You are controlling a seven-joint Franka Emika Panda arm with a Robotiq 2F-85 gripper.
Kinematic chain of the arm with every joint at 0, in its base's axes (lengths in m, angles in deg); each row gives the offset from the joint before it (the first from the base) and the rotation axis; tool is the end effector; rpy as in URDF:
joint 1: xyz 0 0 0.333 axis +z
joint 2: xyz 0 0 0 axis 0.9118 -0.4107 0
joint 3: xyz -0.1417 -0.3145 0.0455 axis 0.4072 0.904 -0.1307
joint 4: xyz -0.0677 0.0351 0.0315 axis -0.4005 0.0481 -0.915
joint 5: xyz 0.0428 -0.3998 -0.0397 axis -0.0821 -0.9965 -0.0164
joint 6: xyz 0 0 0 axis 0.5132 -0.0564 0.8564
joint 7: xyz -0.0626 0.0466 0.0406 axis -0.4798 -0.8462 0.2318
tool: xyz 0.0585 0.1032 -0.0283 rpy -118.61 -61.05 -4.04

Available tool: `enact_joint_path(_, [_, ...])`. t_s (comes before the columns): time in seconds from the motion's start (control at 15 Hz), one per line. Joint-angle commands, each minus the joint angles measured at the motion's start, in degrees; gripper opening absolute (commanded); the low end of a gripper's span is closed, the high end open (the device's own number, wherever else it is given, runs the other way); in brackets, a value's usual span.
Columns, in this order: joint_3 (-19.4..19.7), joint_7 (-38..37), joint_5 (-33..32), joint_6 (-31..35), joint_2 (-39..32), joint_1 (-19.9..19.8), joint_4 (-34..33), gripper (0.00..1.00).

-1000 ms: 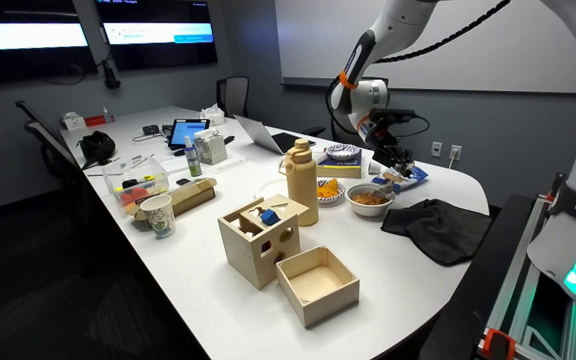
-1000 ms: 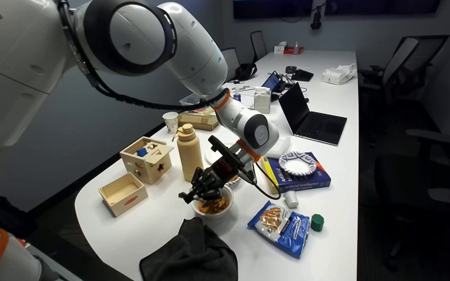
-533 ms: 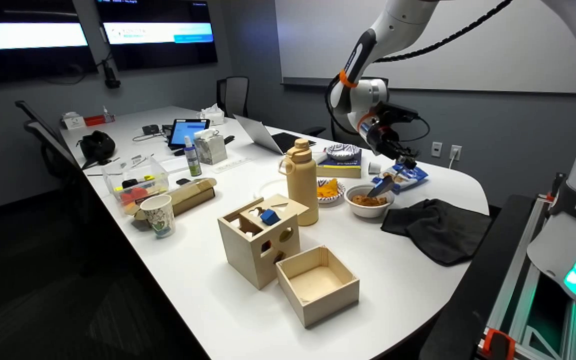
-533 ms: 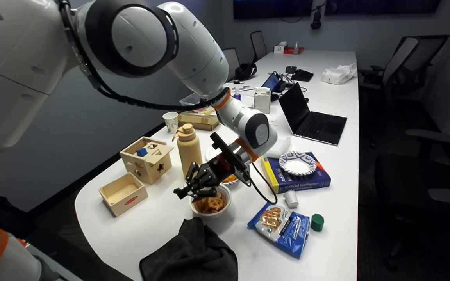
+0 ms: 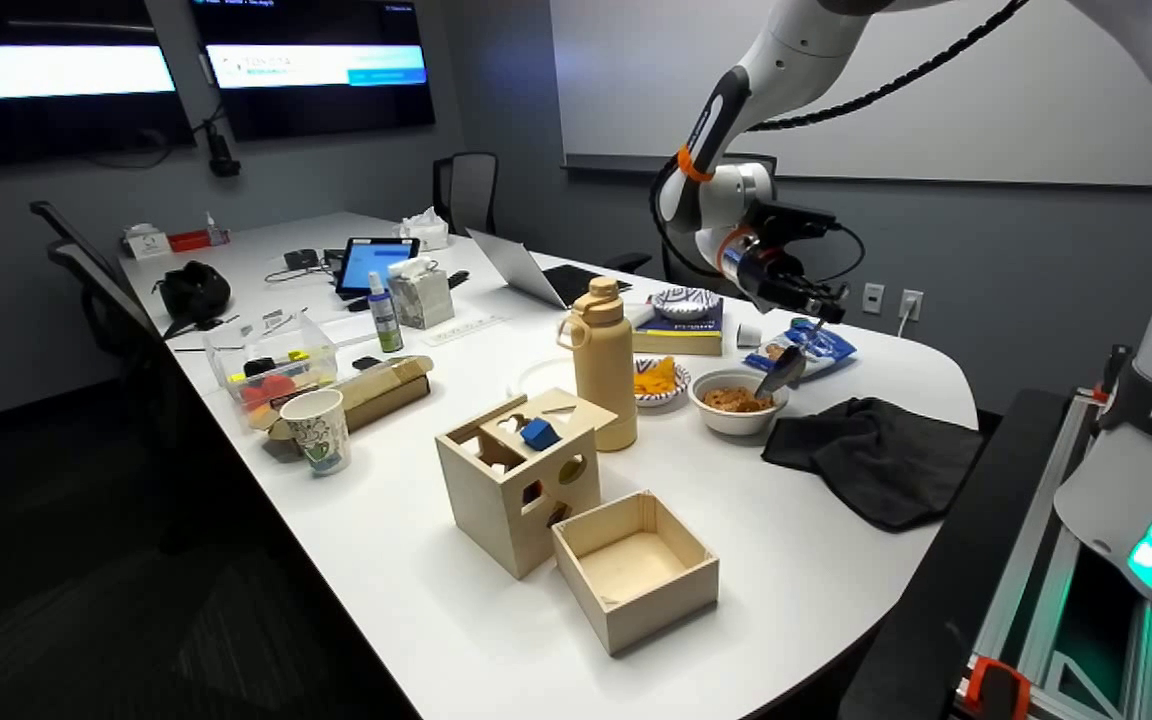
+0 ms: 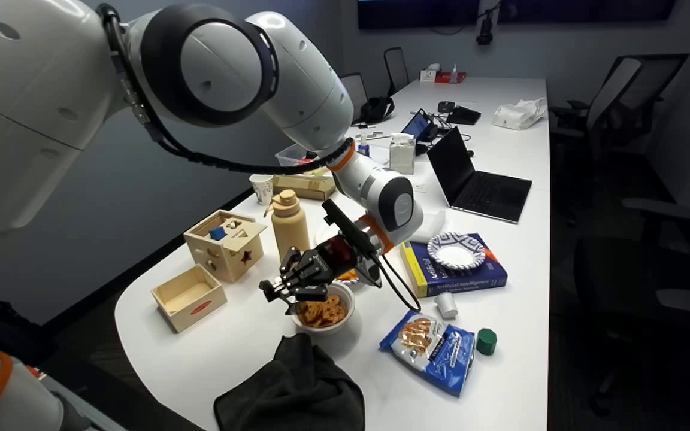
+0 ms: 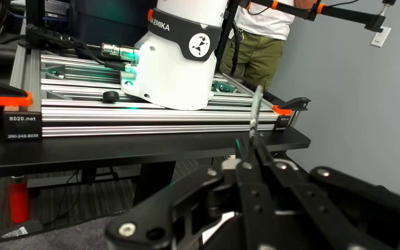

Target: Use the silver spatula to stir the contents of the white bowl

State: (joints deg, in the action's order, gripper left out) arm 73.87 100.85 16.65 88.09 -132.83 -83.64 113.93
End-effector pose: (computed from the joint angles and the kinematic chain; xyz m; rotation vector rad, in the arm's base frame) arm 0.4800 -0.1878 0.1253 -2.0253 0.2783 1.6791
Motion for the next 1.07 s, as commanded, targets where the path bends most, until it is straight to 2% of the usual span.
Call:
enact_joint_path(0.0, [1.2,-6.0,1.8,-1.6,-1.7,0.6,-2.7,0.01])
enact_joint_path(0.53, [2.3,-14.8,3.6,-0.6,-3.4,1.6,-5.3,0.01])
enact_joint_path(1.0, [1.3,-14.0,4.3,4.2,-3.6,1.9,-6.6,0.01])
